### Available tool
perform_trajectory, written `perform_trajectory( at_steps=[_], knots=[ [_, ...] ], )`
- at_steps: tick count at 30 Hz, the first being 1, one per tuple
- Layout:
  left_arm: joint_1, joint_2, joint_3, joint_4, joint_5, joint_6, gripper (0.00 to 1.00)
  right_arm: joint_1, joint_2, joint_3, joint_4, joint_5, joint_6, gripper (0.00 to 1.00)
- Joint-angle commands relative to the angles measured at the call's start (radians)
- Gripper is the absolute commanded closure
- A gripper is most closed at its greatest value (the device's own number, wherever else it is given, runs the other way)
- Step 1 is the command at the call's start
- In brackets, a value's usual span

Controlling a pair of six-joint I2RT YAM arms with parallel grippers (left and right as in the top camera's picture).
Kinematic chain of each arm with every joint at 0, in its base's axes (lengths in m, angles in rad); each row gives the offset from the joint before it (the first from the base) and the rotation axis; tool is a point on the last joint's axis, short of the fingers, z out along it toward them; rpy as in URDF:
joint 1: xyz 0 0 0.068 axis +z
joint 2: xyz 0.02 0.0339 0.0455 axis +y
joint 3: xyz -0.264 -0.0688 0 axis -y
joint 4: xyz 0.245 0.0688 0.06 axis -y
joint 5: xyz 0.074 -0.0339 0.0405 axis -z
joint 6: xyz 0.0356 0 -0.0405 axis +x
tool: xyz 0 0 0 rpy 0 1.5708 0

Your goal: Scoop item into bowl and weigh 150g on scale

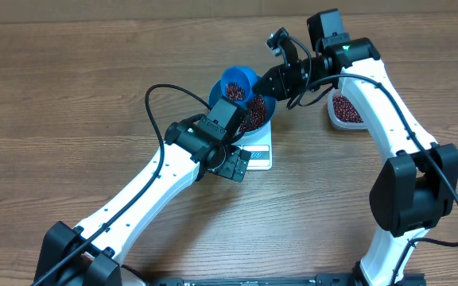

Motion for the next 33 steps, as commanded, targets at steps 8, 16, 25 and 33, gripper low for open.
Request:
perform_trajectory(
  at_steps=[8,16,25,33],
  knots=[
    [-0.001,-0.001,-0.010,0.001,-0.013,0.002,0.01,-0.004,-0.026,0.037,-0.008,0.088,-0.008,0.96],
    [-0.001,-0.001,-0.010,0.001,-0.013,0.002,0.01,-0.004,-0.042,0.101,-0.060,0.179,-0.062,0.96],
    [-0.001,-0.001,-0.010,0.001,-0.013,0.002,0.01,-0.004,-0.081,0.177,-0.143,0.266,-0.114,0.96],
    [-0.001,-0.001,-0.010,0.001,-0.013,0.002,0.00,-0.002,-0.082,0.177,-0.180,0.375,-0.294,0.96]
  ],
)
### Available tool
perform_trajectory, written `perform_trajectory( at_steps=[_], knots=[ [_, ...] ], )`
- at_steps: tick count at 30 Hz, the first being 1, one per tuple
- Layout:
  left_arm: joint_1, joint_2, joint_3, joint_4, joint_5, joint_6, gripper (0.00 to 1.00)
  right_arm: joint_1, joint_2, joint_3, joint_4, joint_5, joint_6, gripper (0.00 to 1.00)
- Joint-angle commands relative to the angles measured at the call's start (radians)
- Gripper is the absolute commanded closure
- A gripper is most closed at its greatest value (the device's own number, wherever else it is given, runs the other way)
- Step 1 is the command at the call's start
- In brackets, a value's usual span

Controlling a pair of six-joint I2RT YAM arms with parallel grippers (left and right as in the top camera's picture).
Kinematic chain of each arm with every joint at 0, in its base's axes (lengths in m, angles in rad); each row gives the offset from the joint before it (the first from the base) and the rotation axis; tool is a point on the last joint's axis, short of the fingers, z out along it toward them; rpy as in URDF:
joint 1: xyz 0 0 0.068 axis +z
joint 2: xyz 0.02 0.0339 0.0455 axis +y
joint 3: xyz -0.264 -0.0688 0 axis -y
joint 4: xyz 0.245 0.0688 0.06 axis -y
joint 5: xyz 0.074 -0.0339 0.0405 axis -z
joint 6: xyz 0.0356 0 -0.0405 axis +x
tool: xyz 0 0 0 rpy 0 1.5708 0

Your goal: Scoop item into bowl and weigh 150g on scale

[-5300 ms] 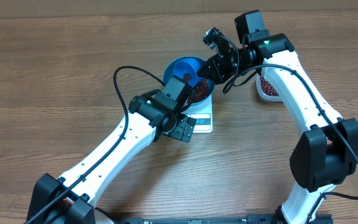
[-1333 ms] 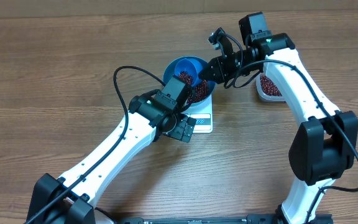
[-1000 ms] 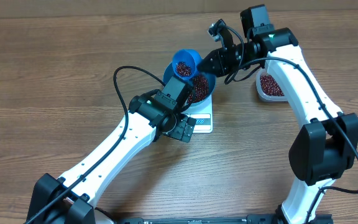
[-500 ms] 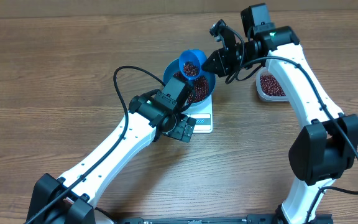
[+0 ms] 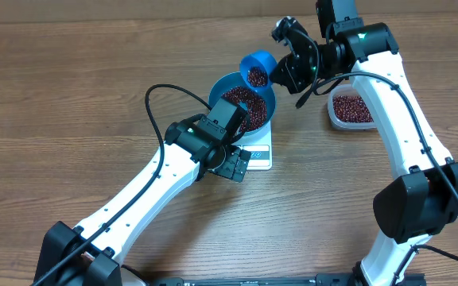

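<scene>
A blue bowl [image 5: 265,99] full of dark red beans stands on a small white scale [image 5: 259,155] at mid table. Just behind the bowl's far right rim hangs a blue scoop [image 5: 257,70], tilted, with beans still inside it. My right gripper [image 5: 287,70] is shut on the scoop's handle, right of the scoop. My left gripper [image 5: 239,119] reaches the bowl's near left rim from the front left. Its wrist hides the fingers, so its state is unclear.
A clear tub [image 5: 350,110] of the same beans sits right of the scale, under the right arm. A black cable [image 5: 153,107] loops off the left arm. Bare wooden tabletop [image 5: 70,95] lies all around.
The scoop was lower and further left, over the bowl's far rim. It now sits higher and to the right, behind the rim, with beans in it. The left arm has not moved.
</scene>
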Motion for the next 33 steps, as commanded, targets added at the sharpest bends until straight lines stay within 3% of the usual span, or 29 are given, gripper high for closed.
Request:
perform_trajectory(
  at_steps=[1,22,33],
  knots=[
    [-0.001,-0.001,-0.010,0.001,-0.013,0.002,0.01,-0.001,-0.037,0.031,-0.007,0.103,-0.080,0.96],
    [-0.001,-0.001,-0.010,0.001,-0.013,0.002,0.01,0.096,-0.037,0.031,-0.019,0.283,-0.076,0.96],
    [-0.001,-0.001,-0.010,0.001,-0.013,0.002,0.00,0.094,-0.037,0.031,-0.003,0.233,-0.019,0.96]
  ],
)
